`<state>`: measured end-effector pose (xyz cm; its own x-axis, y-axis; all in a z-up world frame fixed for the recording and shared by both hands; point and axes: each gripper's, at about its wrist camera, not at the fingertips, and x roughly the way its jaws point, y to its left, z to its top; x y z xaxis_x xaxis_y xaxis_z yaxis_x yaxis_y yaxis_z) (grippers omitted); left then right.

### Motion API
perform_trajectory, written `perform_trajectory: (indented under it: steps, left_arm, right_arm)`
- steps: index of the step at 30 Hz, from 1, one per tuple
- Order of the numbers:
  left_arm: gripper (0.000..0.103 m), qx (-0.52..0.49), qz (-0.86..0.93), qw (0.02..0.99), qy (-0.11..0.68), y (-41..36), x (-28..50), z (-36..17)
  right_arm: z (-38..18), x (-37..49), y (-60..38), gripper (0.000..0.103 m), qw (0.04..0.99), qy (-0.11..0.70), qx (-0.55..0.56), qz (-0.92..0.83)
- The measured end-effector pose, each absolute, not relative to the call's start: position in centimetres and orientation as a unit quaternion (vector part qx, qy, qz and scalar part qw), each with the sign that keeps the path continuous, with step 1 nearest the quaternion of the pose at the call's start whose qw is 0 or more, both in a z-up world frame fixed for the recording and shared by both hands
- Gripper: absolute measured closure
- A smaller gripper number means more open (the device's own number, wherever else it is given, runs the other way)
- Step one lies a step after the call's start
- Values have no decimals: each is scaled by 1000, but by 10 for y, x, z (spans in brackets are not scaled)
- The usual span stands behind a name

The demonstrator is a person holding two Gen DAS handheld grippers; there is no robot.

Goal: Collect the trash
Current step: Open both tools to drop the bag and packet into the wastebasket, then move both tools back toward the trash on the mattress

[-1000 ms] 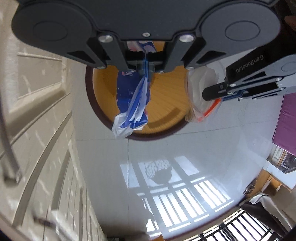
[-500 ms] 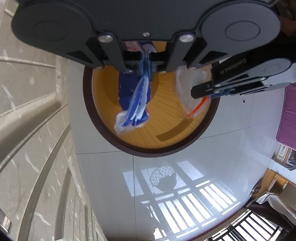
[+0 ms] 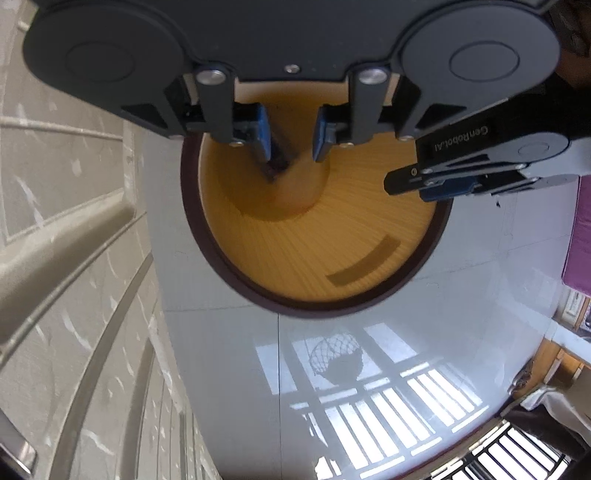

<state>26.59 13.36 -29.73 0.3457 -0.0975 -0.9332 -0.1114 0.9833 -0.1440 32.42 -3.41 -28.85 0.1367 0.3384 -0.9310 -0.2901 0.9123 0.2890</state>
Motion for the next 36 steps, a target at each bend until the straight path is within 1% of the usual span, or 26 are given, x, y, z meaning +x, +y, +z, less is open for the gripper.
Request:
perform_trajectory:
  steps: [3, 6, 11, 16, 20, 21, 22, 23, 24, 25, 30, 32, 34, 36]
  left_arm:
    - [59, -83, 8, 809, 582, 135, 262, -298]
    - [54, -79, 13, 804, 590, 136, 259, -298]
    - [43, -71, 17, 800, 595, 137, 250, -292]
    - [35, -70, 25, 799, 596, 140, 242, -279]
    - [28, -69, 31, 802, 593, 144, 234, -265]
    - [26, -69, 33, 802, 592, 145, 231, -261]
    - [23, -69, 35, 803, 591, 147, 229, -256]
    - [18, -69, 36, 804, 590, 148, 226, -252]
    - [16, -69, 38, 804, 589, 149, 223, -247]
    - [13, -70, 39, 805, 588, 151, 220, -242]
    - [9, -68, 50, 807, 584, 160, 205, -217]
    - [5, -70, 56, 809, 581, 163, 200, -207]
    - [3, -71, 60, 812, 576, 165, 194, -198]
    - [1, -75, 64, 815, 571, 167, 188, -188]
  right_arm:
    - [-287, 319, -34, 75, 753, 624, -1, 210]
    - [-286, 314, -34, 73, 750, 627, -13, 212]
    - [-280, 309, -39, 65, 752, 626, -25, 207]
    - [-267, 305, -43, 48, 757, 623, -18, 198]
    - [-252, 299, -45, 41, 766, 614, -23, 190]
    - [-248, 298, -46, 36, 768, 612, -24, 187]
    - [-245, 297, -47, 33, 771, 609, -25, 185]
    - [-240, 295, -48, 32, 775, 605, -26, 183]
    - [-235, 293, -48, 31, 778, 602, -27, 181]
    - [-232, 292, -49, 27, 780, 600, -27, 179]
    - [-210, 280, -50, 19, 793, 583, -36, 173]
    - [-201, 274, -50, 14, 797, 577, -39, 174]
    - [-195, 268, -48, 8, 800, 573, -44, 173]
    - [-188, 262, -46, 6, 802, 569, -53, 172]
